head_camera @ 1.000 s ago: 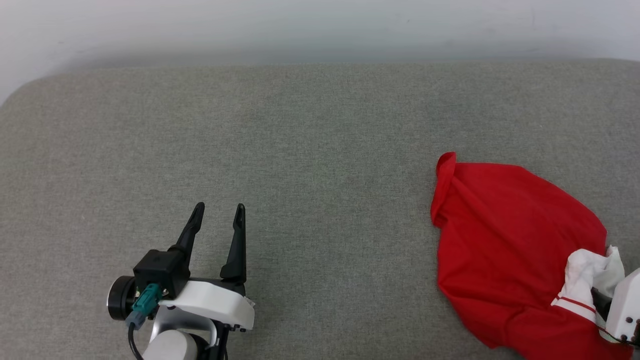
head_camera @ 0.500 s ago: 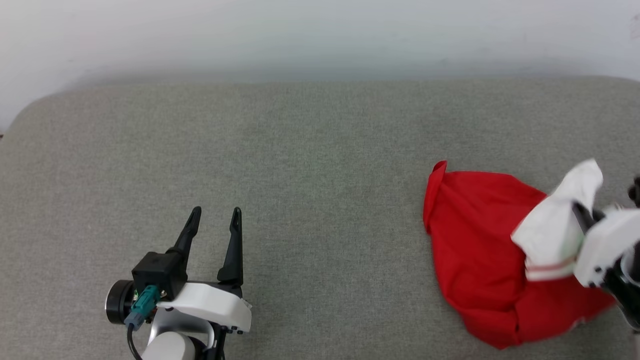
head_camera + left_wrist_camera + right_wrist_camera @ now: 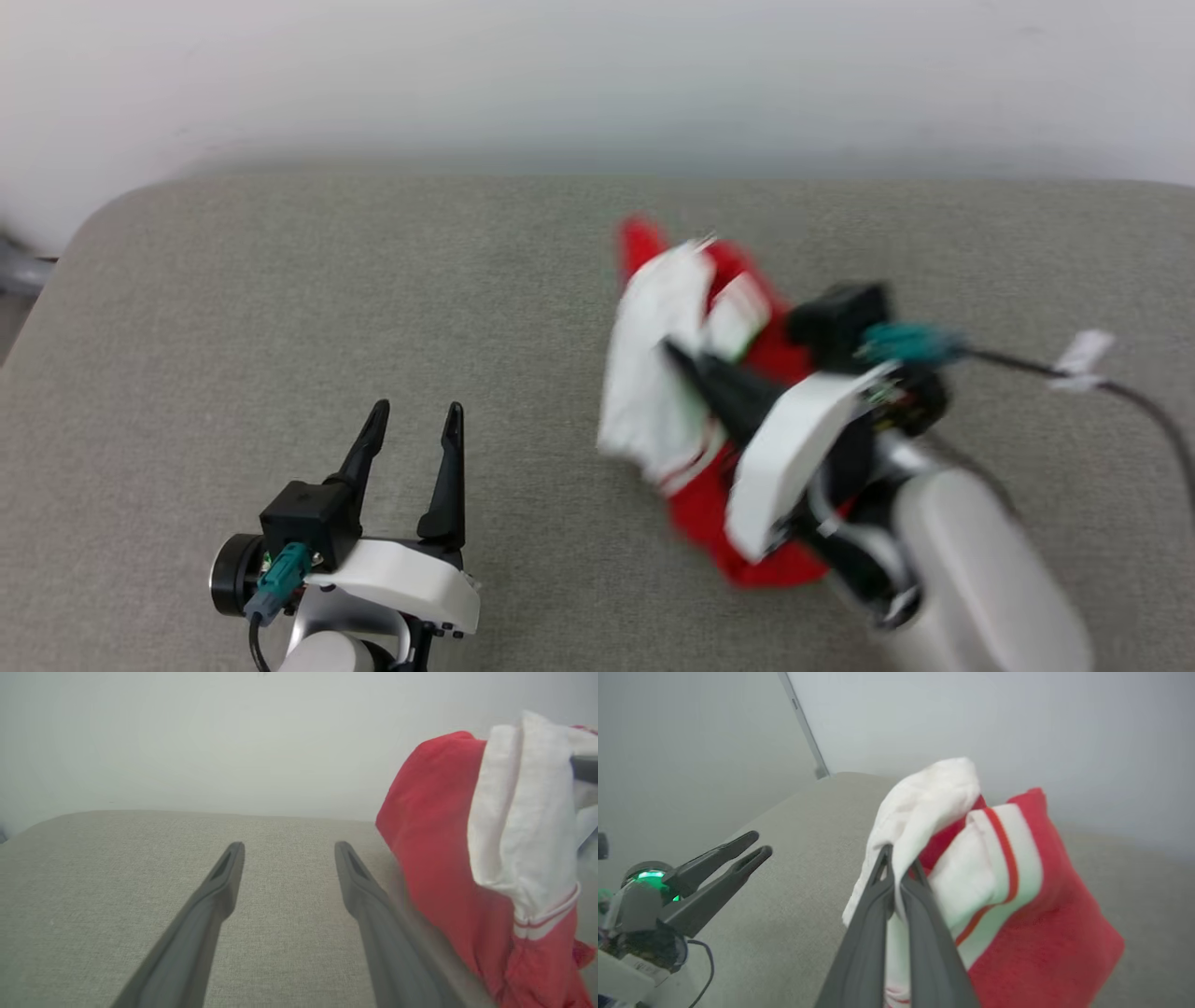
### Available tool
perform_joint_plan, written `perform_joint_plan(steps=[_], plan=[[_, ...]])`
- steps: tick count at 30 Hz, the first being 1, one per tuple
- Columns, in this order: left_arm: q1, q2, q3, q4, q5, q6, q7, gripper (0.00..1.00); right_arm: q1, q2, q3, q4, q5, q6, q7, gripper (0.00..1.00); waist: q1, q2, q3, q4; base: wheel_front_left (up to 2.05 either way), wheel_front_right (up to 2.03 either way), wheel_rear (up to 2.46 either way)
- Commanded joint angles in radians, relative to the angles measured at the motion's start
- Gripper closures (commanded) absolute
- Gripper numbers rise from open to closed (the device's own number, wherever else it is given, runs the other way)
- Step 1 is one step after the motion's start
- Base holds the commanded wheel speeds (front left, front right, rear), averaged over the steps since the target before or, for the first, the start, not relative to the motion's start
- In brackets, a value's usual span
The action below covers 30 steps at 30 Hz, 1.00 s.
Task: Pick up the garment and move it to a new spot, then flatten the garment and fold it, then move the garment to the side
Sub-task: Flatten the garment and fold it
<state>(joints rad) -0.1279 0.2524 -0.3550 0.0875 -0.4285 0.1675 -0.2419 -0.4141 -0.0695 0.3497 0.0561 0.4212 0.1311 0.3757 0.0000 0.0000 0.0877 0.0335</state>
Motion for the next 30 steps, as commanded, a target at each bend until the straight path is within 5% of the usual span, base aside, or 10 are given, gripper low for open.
perform_joint_plan(steps=[1, 9, 10, 19, 30], plan=[[-0.005, -0.001, -0.004, -0.003, -0.005, -0.001, -0.001, 0.0, 0.013, 0.003, 0.046, 0.029, 0.028, -0.001, 0.006, 1.0, 0.0, 0.0, 0.012, 0.018, 0.0, 0.0, 0.0], [-0.019, -0.018, -0.019, 0.014, -0.005, -0.009, -0.006, 0.0, 0.1, -0.01, 0.197, 0.26, 0.08, -0.001, -0.009, 1.0, 0.0, 0.0, 0.042, 0.062, 0.0, 0.0, 0.0], [-0.015, -0.022, -0.023, 0.026, -0.006, -0.012, -0.01, 0.0, 0.125, -0.009, 0.206, 0.3, 0.098, -0.001, -0.091, 0.0, 0.0, 0.0, 0.039, 0.063, 0.0, 0.0, 0.0], [0.022, -0.012, -0.023, 0.044, -0.013, -0.01, -0.014, 0.0, 0.208, -0.027, 0.151, 0.174, 0.068, -0.001, -0.465, 0.0, 0.0, 0.0, -0.032, 0.026, 0.0, 0.0, 0.0], [0.04, 0.019, -0.063, 0.017, -0.009, -0.023, 0.067, 0.0, 0.345, -0.03, -0.211, 0.023, -0.096, -0.001, -0.472, 0.0, 0.0, 0.0, -0.075, -0.021, 0.0, 0.0, 0.0]])
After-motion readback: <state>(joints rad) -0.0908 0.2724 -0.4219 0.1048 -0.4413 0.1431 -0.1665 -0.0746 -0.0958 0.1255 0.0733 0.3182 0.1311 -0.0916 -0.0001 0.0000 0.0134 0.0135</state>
